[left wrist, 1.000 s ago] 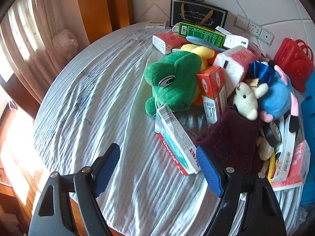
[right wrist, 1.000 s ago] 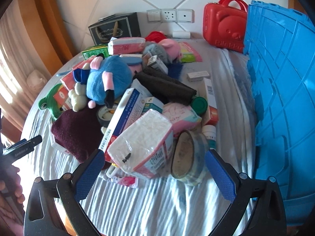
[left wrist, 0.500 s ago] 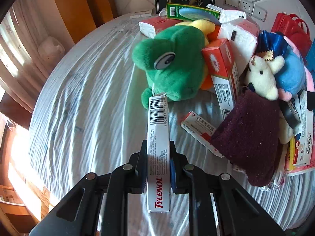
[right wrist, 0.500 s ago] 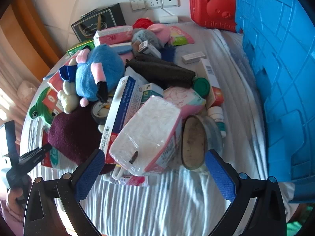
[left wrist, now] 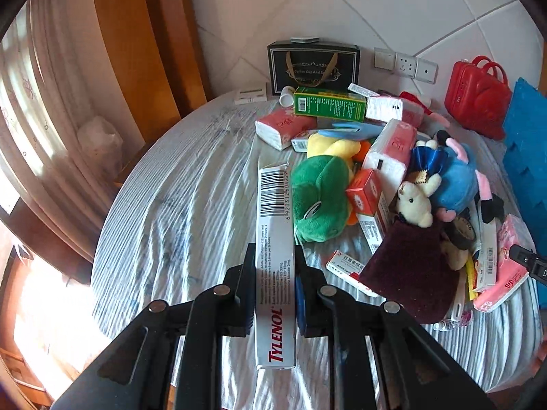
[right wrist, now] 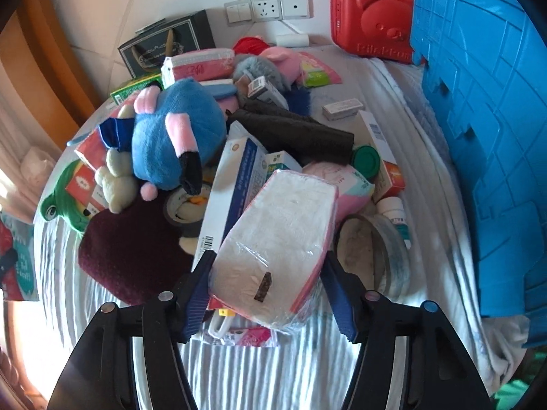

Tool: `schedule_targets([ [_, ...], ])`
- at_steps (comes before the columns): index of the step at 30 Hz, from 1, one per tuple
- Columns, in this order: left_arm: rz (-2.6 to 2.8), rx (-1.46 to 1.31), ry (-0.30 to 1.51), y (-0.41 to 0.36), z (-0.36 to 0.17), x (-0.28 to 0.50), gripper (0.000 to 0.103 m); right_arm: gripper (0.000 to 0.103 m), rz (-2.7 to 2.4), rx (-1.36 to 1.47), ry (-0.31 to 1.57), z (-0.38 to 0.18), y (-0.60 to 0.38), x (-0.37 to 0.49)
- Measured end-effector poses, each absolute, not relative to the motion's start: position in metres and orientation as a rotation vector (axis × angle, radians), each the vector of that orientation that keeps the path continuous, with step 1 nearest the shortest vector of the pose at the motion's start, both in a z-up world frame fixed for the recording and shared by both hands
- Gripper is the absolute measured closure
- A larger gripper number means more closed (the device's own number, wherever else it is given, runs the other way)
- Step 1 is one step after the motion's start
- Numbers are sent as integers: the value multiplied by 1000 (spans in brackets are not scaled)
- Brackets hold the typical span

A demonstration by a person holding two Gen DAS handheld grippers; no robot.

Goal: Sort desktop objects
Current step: 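Grasp the white TYLENOL box with the left tool while the right tool grasps the pink tissue pack, then carry both items into the blue crate and open both tools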

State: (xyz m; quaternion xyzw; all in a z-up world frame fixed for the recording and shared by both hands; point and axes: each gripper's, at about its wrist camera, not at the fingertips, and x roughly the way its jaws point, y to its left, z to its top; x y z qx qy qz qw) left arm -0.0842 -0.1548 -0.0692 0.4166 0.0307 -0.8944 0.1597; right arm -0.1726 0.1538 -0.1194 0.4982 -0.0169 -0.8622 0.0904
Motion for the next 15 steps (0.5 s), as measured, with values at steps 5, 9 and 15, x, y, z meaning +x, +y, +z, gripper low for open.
schedule_targets([
  [5, -2707, 1102, 52, -140, -37, -90, 85, 48, -2642, 1325, -93, -66, 163, -156],
  [9, -2853, 1047, 21, -115, -14, -97, 85, 48, -2717, 1182, -120, -14, 173, -142],
  [15, -3036, 1011, -27, -57, 29, -112, 85, 48, -2840, 958, -172, 65, 207, -128],
])
